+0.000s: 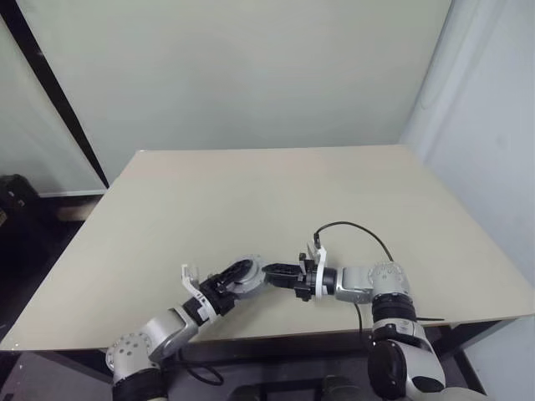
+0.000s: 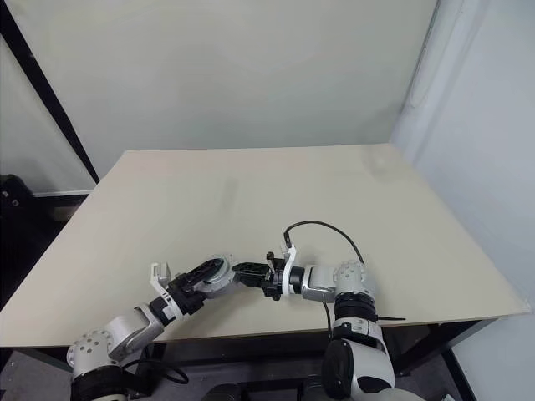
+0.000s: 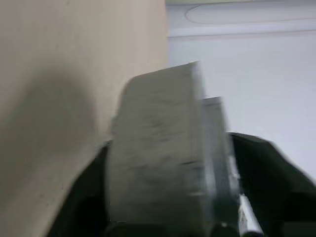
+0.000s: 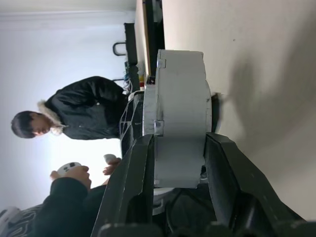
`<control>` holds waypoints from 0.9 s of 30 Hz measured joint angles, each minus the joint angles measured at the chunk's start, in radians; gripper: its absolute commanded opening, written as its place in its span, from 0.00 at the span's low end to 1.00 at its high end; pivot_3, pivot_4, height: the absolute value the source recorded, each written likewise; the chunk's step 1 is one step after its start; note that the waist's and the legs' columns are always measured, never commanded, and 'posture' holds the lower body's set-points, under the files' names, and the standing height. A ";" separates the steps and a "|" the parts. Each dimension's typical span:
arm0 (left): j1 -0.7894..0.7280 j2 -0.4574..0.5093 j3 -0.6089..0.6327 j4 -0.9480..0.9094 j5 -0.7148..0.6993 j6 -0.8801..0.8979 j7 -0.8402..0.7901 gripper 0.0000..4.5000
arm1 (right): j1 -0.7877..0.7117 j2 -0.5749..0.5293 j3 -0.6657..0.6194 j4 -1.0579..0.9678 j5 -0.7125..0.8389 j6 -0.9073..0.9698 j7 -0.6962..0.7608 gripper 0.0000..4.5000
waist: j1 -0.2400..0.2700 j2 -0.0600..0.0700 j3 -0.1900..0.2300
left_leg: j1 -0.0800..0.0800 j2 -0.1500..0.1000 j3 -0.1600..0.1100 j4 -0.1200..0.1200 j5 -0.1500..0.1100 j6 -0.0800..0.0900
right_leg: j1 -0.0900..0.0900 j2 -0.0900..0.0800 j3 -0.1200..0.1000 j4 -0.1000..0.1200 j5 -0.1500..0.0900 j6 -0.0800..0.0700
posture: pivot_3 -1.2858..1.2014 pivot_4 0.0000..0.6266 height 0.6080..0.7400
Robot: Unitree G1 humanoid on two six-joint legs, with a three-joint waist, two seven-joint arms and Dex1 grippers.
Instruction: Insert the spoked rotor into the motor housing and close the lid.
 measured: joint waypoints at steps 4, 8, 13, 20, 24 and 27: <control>0.005 0.012 -0.009 0.014 -0.013 -0.010 -0.024 0.48 | 0.000 0.000 0.004 0.000 0.008 -0.006 0.000 0.27 | 0.000 0.000 0.000 | 0.000 0.000 0.000 0.000 0.000 0.000 | 0.000 0.000 0.000 0.000 0.000 0.000 | 0.52 0.00 1.00; 0.006 0.017 -0.016 0.027 -0.014 -0.025 -0.039 0.48 | 0.002 0.001 0.022 -0.003 0.009 -0.030 0.002 0.27 | 0.000 0.000 0.000 | 0.000 0.000 0.000 0.000 0.000 0.000 | 0.000 0.000 0.000 0.000 0.000 0.000 | 0.52 0.00 1.00; 0.006 0.018 -0.024 0.036 -0.009 -0.063 -0.056 0.48 | 0.018 0.003 0.072 -0.023 0.009 -0.104 0.017 0.27 | -0.001 0.000 0.000 | 0.000 0.000 0.000 0.000 0.000 0.000 | 0.000 0.000 0.000 0.000 0.000 0.000 | 0.52 0.00 1.00; 0.001 0.022 -0.058 0.037 0.027 -0.127 -0.085 0.45 | 0.052 0.008 0.129 -0.057 0.007 -0.243 0.004 0.59 | 0.000 0.000 0.000 | 0.000 0.000 0.000 0.000 0.000 0.000 | 0.000 0.000 0.000 0.000 0.000 0.000 | 0.52 0.00 1.00; 0.004 0.030 -0.066 0.044 0.067 -0.141 -0.085 0.45 | 0.052 0.007 0.139 -0.124 0.038 -0.221 0.032 0.89 | -0.002 0.000 0.001 | 0.000 0.000 0.000 -0.001 0.000 0.000 | -0.001 0.000 0.000 0.000 0.000 0.000 | 0.52 0.00 1.00; 0.003 0.027 -0.077 0.045 0.088 -0.163 -0.087 0.45 | 0.052 0.008 0.133 -0.130 0.041 -0.246 0.001 1.00 | -0.001 0.000 0.001 | 0.000 0.000 0.000 -0.003 0.000 0.000 | -0.001 0.000 0.000 0.000 0.000 0.000 | 0.52 0.00 1.00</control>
